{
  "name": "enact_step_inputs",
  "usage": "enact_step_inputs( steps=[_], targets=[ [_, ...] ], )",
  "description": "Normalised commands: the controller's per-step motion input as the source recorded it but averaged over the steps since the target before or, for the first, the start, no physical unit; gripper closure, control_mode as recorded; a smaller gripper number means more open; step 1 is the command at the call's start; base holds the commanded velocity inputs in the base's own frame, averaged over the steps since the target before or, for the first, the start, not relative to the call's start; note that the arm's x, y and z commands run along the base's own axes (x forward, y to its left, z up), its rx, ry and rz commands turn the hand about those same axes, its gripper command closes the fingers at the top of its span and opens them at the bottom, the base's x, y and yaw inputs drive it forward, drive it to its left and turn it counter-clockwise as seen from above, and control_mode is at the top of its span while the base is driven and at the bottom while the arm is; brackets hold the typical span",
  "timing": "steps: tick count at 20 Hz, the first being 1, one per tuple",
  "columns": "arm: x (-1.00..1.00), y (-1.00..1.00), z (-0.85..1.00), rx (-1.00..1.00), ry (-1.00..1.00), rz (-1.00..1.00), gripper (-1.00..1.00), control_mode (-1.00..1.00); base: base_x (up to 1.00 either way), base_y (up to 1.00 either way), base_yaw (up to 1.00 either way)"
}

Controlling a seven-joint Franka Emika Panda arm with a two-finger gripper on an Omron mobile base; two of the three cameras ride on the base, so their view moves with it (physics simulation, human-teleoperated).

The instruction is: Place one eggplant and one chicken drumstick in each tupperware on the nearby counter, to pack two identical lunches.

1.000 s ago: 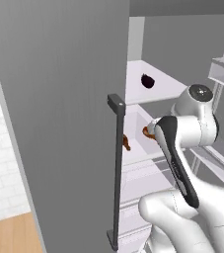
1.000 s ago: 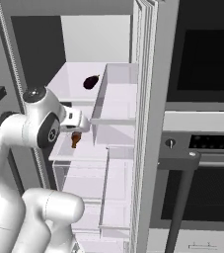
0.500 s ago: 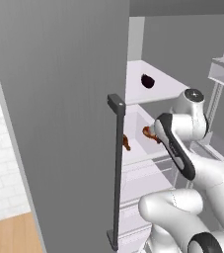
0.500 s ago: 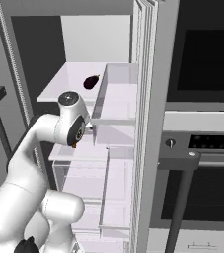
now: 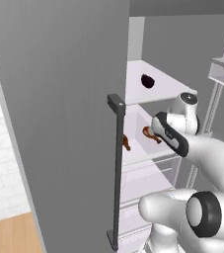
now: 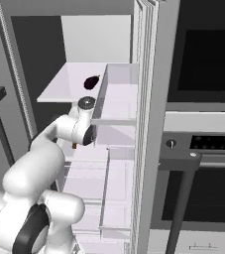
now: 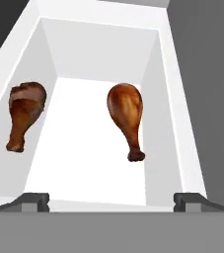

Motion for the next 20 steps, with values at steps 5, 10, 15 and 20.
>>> enact_step_inputs(
  steps=[5, 10, 15, 20],
  targets=[
    [0.61, 0.00, -0.29, 0.00, 0.03, 0.04, -1.00, -1.00, 0.00, 0.00, 0.00],
    [0.58, 0.00, -0.36, 0.00, 0.05, 0.05, -1.00, -1.00, 0.00, 0.00, 0.00],
    [0.43, 0.00, -0.39, 0.00, 0.04, 0.05, -1.00, -1.00, 0.00, 0.00, 0.00],
    [0.50, -0.10, -0.21, 0.00, 0.01, 0.04, -1.00, -1.00, 0.00, 0.00, 0.00]
  ],
)
